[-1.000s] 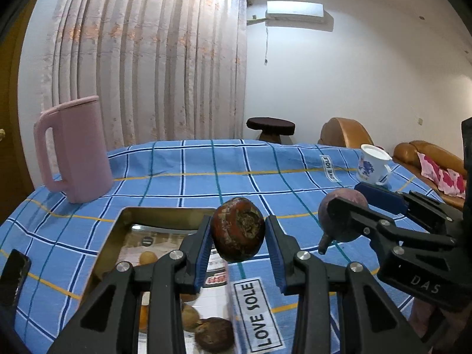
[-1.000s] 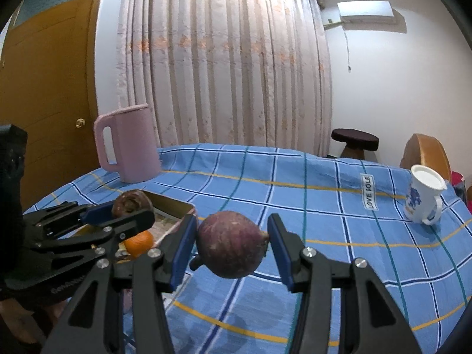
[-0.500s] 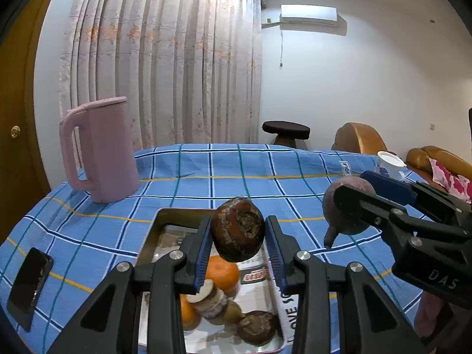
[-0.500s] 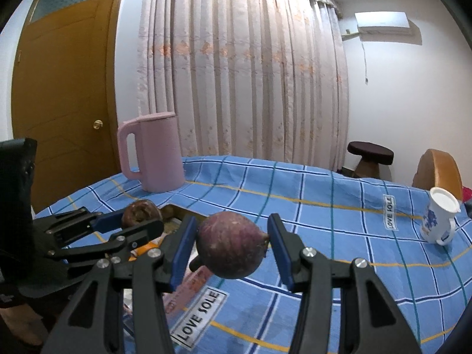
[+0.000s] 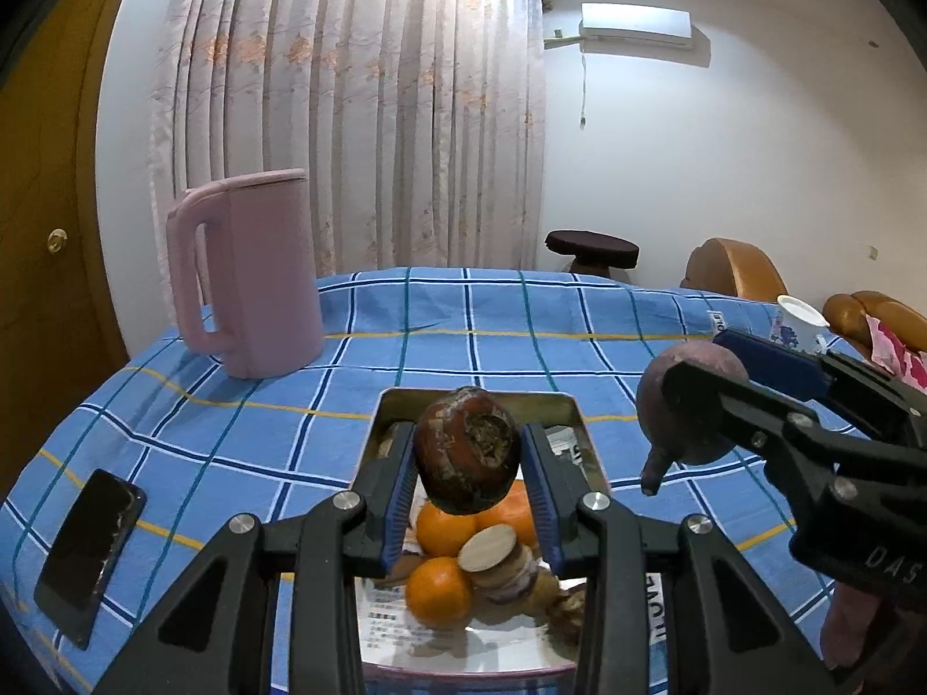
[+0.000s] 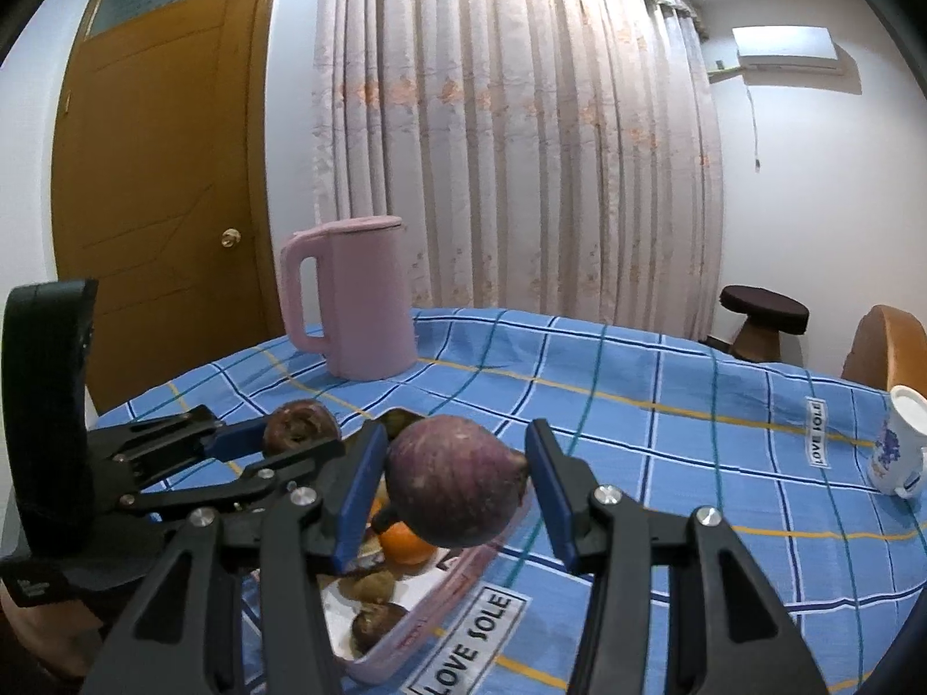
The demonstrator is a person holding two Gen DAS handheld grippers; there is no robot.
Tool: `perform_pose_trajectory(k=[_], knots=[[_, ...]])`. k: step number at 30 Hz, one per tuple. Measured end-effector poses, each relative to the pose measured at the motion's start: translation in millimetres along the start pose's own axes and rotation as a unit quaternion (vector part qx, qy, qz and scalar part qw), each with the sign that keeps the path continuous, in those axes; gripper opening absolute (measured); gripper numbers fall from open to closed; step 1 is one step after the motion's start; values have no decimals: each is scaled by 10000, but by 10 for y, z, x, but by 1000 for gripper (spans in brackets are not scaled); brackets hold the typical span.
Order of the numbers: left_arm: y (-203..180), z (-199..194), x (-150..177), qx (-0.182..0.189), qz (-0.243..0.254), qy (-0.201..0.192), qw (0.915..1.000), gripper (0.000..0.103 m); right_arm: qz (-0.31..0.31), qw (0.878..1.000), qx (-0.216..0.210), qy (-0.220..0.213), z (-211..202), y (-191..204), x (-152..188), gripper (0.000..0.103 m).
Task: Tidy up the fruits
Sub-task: 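Carry the kiwi in the left tool while the right tool carries the purple fruit over the tin, then open the left tool releasing the kiwi while the right tool releases the purple fruit into the tin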
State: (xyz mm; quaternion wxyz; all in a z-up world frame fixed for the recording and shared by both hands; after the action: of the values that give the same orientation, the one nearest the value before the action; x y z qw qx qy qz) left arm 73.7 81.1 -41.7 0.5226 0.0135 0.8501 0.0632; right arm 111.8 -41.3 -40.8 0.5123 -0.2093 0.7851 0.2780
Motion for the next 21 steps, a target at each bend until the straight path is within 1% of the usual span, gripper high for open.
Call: perform_pose_trajectory(k=[9,21], knots=[[274,0,152,-116,-147,148,9997,38,-31,9997,-138,193,165,138,108,53],[309,36,269,0,-197,324,9993,38,-35,9985,-214,506,375,226,289,53]])
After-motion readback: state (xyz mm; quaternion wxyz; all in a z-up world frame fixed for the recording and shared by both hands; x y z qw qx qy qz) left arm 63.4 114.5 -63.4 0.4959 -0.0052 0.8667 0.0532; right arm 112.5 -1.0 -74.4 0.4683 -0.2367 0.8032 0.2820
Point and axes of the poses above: each gripper's, at about its wrist camera, not at the fingertips, and z roughly the way its jaws point, y to its left, x to its underside, the point moved 3 cm from there along z, roughly the way its jaws point, and after that the axes turned 11 degrees about z, right-handed, at the moved point
